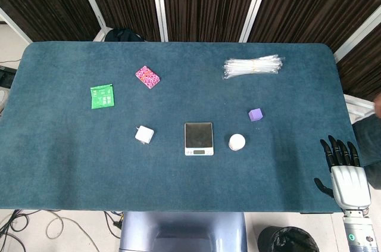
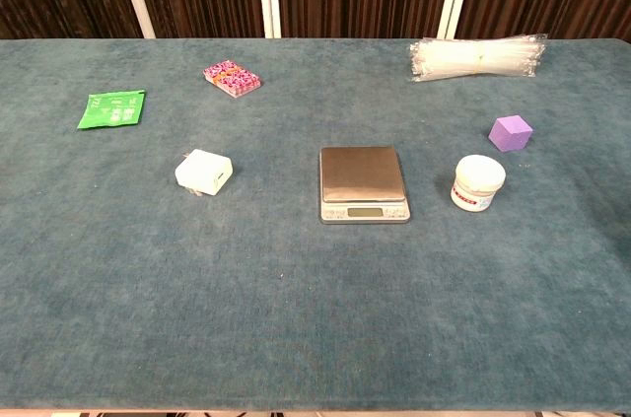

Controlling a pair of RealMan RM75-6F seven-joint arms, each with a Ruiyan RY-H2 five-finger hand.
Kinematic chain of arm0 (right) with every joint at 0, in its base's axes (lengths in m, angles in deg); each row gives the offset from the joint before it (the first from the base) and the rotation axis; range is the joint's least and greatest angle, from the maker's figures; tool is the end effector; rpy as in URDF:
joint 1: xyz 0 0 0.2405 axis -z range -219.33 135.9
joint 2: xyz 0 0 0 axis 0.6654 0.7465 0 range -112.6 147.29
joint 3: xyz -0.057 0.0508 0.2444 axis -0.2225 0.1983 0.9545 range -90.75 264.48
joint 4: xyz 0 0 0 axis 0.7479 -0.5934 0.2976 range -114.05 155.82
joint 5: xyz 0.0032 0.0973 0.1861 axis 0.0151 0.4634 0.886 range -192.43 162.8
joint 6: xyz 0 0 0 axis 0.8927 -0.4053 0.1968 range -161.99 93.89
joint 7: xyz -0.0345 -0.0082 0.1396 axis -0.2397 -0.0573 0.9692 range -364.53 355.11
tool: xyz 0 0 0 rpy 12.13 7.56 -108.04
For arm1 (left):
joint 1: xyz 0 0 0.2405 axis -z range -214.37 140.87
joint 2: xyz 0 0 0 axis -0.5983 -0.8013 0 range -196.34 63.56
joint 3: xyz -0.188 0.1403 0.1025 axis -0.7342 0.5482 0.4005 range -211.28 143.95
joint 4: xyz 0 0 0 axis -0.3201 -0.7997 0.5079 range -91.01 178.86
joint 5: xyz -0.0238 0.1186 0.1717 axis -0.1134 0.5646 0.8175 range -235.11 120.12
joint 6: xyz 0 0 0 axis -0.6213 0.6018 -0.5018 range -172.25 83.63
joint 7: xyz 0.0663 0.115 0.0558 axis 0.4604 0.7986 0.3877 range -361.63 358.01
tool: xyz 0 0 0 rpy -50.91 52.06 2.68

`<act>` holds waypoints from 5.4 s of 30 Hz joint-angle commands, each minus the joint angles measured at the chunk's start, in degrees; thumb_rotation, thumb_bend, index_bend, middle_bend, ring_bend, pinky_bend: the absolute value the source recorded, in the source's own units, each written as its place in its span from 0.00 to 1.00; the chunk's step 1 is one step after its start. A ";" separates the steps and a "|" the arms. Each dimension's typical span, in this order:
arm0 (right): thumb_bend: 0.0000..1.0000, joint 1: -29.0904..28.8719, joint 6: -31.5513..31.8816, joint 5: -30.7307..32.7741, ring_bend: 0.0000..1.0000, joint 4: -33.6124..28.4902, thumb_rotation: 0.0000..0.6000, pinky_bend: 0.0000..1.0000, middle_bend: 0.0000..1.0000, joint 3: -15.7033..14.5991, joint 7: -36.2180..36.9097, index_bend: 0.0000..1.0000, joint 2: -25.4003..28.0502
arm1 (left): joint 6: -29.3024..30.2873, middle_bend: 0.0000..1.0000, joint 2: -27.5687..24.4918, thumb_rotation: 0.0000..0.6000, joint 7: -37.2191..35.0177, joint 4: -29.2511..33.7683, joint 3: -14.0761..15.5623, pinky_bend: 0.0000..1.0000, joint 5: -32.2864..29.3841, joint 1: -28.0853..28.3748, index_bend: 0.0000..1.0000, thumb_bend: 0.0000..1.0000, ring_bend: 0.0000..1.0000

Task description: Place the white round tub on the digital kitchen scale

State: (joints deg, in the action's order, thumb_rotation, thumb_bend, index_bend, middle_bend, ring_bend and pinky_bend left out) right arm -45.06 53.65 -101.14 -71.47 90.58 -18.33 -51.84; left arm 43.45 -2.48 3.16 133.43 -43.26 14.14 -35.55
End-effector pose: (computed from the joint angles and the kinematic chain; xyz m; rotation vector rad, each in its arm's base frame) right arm -0.3033 -0.1753 0.1388 1.3878 -0.7649 0.8096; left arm -0.3520 0.1779 0.2036 -1.0792 -0.8219 -0.7335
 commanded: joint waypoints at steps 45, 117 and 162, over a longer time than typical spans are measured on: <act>0.26 -22.84 -31.32 4.43 0.10 -5.45 1.00 0.00 0.02 6.34 3.31 0.00 2.23 | 0.24 0.00 0.40 1.00 1.09 0.50 -0.52 0.00 -1.85 -0.35 0.04 0.74 0.00; 0.38 -44.79 -42.69 19.13 0.49 10.42 1.00 0.32 0.49 9.75 -9.40 0.45 -18.53 | -0.49 0.00 0.03 1.00 -0.24 0.08 -1.30 0.00 -3.55 -0.64 0.04 0.74 0.00; 0.29 -46.59 -33.14 33.80 0.00 -6.67 1.00 0.00 0.00 9.83 -17.77 0.00 -7.89 | -0.79 0.00 0.07 1.00 0.02 -0.47 -1.19 0.00 -3.78 -0.57 0.05 0.74 0.00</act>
State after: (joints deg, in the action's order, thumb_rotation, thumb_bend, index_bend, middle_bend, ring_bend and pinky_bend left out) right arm -95.67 15.36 -64.52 -71.92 100.77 -37.20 -65.85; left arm 42.60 -2.41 3.16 132.91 -44.43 10.37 -36.07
